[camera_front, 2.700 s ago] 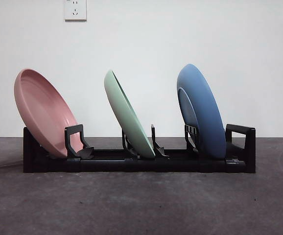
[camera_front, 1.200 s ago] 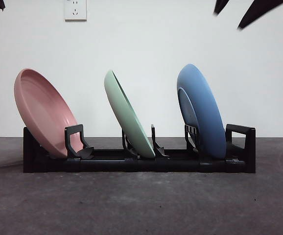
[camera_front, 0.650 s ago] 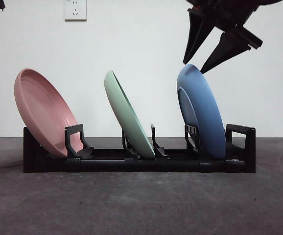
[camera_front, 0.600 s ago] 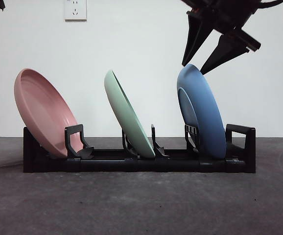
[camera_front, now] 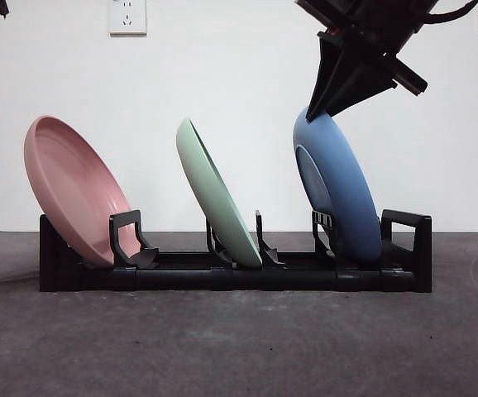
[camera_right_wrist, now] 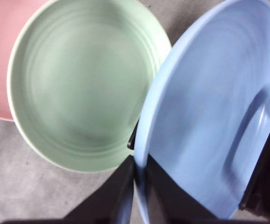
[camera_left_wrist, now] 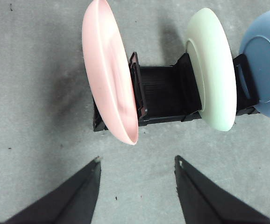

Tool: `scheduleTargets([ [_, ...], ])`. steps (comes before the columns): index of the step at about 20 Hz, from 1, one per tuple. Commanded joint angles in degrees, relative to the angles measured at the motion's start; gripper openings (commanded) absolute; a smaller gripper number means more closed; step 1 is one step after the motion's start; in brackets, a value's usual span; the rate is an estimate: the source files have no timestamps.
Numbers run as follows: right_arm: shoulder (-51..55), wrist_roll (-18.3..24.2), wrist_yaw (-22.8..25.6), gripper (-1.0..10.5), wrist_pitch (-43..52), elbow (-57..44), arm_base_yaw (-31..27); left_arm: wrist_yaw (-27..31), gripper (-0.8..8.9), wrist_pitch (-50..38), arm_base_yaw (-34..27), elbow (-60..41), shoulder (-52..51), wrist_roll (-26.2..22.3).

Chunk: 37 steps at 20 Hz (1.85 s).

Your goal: Place the plate

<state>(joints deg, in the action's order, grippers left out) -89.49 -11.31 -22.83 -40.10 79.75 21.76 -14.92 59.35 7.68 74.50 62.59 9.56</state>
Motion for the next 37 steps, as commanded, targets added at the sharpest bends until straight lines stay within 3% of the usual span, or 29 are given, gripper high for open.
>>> scheduleTargets([
  [1, 2.64, -1.95, -1.81, 0.1, -0.55, 1.38, 0.22, 0.09, 2.50, -0.61, 0.11, 1.38, 0.55, -0.98],
  [9, 16.85, -0.76, -7.34, 0.1, -5.44, 1.36, 1.22, 0.09, 2.50, -0.55, 0.11, 1.38, 0.55, -0.98],
  [13, 23.98, 0.87, -7.17, 0.1, -3.54, -0.87, 4.42, 0.09, 2.50, -0.59, 0.11, 1.38, 0.55, -0.98],
  [21, 43.69, 0.76, -6.88, 0.1, 12.68, -23.41, 9.77, 0.09, 2.50, -0.17, 0.11, 1.38, 0.55, -1.01],
  [24, 49.37, 0.00, -6.95, 0.1, 15.67, -31.71, 12.70, 0.11, 2.50, -0.17, 0.11, 1.38, 0.55, -0.98],
  [28, 52.15, 2.86, -7.13, 0.1, 15.28, -38.97, 20.26, 0.09, 2.50, -0.20, 0.11, 1.38, 0.57, -1.01],
  [30, 50.93, 6.32, -4.20, 0.1, 13.55, -40.81, 25.33, 0.09, 2.50, -0.20, 0.11, 1.38, 0.55, -0.98],
  [35, 41.31, 14.19, 10.93, 0.1, 11.30, -40.96, 39.56, 0.09, 2.50, -0.17, 0.11, 1.38, 0.57, -0.98],
  [37, 36.61, 15.93, 14.69, 0.1, 12.28, -40.96, 42.73, 0.09, 2.50, -0.15, 0.11, 1.38, 0.57, -0.98],
])
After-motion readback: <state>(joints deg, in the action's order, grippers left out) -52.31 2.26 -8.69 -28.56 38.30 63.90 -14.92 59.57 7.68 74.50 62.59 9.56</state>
